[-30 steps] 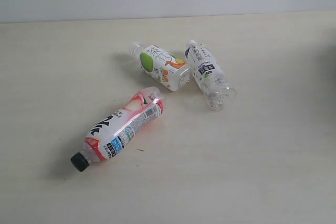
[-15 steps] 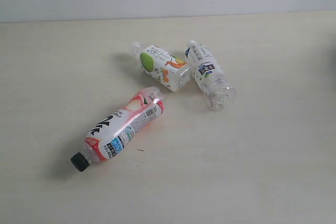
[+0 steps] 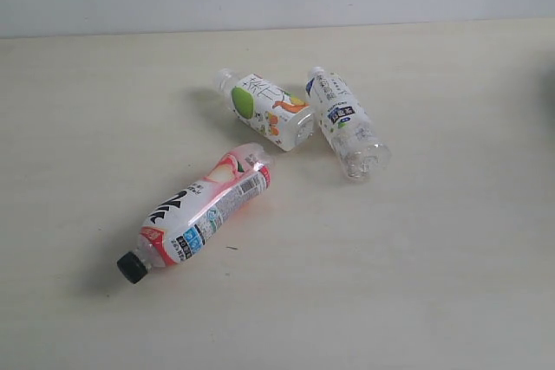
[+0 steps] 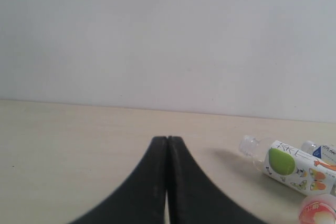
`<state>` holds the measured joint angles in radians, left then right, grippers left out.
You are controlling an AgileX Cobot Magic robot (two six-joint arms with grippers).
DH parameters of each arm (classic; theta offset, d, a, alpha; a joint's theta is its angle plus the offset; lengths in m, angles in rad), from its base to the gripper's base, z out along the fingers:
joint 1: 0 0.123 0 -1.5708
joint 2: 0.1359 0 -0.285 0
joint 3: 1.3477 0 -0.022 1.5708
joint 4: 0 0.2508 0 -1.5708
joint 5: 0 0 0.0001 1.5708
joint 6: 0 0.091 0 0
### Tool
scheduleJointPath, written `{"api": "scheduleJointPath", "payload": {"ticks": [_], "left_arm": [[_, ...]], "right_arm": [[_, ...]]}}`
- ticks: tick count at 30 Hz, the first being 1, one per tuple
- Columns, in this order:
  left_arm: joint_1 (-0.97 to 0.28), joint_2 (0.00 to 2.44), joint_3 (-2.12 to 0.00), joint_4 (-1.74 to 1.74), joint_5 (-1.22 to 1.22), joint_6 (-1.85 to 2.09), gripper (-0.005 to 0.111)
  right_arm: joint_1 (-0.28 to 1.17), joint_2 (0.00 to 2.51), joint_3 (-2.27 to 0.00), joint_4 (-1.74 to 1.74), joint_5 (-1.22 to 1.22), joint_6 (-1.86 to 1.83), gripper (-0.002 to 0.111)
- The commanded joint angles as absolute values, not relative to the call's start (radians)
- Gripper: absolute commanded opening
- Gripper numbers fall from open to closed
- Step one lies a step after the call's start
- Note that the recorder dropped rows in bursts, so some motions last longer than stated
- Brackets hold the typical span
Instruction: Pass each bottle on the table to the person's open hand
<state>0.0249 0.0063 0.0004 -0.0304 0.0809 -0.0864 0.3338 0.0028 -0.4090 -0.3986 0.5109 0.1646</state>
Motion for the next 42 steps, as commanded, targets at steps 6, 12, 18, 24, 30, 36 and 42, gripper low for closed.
{"api": "scheduleJointPath", "payload": {"ticks": [6,12,18,24,30,36,42], "left_arm": [[0.021,0.0,0.0,-0.036,0.081,-0.082,0.0],[0.021,0.0,0.0,-0.036,0.081,-0.082,0.0],[0.021,0.0,0.0,-0.036,0.081,-0.082,0.0],[0.021,0.0,0.0,-0.036,0.081,-0.082,0.0],[0.021,0.0,0.0,-0.036,0.081,-0.082,0.0],[0.021,0.0,0.0,-0.036,0.081,-0.082,0.0],[0.021,0.0,0.0,-0.036,0.081,-0.082,0.0]], "right_arm": [[0.337,0.0,-0.402,-0.4,0.504,0.167,0.0],[0.337,0.0,-0.402,-0.4,0.504,0.167,0.0],[0.337,0.0,-0.401,-0.4,0.502,0.167,0.0],[0.337,0.0,-0.401,-0.4,0.49,0.169,0.0],[0.337,0.0,-0.359,-0.4,0.396,0.185,0.0],[0.337,0.0,-0.322,-0.393,0.32,0.185,0.0],[0.35,0.006,-0.363,-0.34,0.419,0.208,0.0]]}}
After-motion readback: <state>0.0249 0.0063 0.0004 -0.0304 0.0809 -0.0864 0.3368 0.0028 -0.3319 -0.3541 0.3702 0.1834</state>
